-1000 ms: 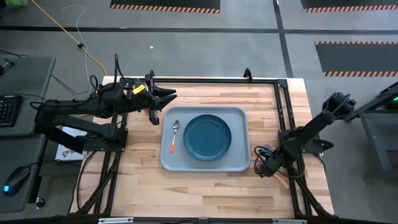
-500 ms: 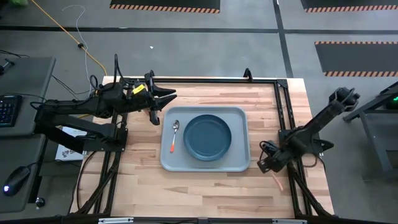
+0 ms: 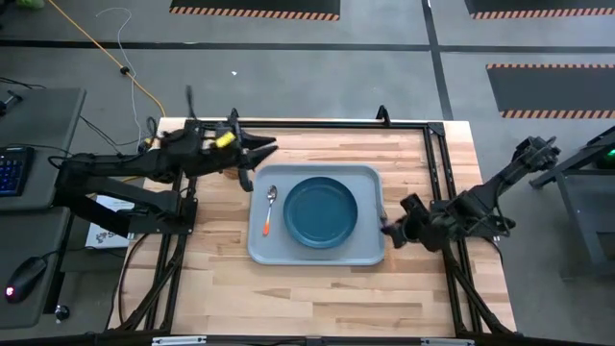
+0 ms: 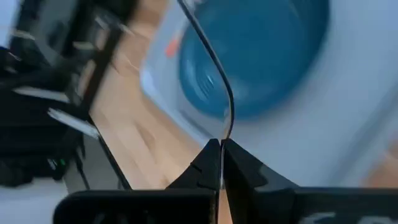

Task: Pick and place plate/cup/fork/spoon on tray
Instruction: Put the orange fork on the gray tray

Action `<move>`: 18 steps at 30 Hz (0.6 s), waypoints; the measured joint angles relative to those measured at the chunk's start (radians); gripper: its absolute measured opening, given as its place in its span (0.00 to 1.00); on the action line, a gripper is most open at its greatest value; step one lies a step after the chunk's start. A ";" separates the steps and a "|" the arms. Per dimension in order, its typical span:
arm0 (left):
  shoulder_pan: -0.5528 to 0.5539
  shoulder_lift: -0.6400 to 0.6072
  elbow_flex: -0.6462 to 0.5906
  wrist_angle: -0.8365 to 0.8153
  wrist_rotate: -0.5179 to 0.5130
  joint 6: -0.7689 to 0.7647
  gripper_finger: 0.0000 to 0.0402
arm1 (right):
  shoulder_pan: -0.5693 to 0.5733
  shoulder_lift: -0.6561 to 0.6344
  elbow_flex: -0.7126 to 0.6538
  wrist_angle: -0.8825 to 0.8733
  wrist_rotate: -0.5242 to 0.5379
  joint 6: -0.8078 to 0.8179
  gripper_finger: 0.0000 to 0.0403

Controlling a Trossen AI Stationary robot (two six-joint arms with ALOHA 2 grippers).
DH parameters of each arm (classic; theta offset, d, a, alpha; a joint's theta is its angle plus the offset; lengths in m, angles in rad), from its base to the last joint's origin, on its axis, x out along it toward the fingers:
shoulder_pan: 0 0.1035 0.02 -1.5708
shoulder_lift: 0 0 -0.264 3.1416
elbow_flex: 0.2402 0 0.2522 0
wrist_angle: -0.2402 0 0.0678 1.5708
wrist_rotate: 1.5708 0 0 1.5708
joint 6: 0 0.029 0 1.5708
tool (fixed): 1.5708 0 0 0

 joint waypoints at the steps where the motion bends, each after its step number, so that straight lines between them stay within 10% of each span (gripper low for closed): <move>1: 0.004 0.021 0.000 -0.001 0.005 -0.038 0.25 | -0.032 0.010 0.003 0.039 0.005 -0.044 0.00; 11: 0.033 0.310 0.000 0.081 0.386 -0.443 0.55 | -0.344 0.103 0.004 0.611 -0.089 -0.544 0.00; 18: 0.003 0.478 0.000 0.310 0.467 -0.580 0.63 | -0.465 0.135 0.004 0.843 -0.172 -0.670 0.00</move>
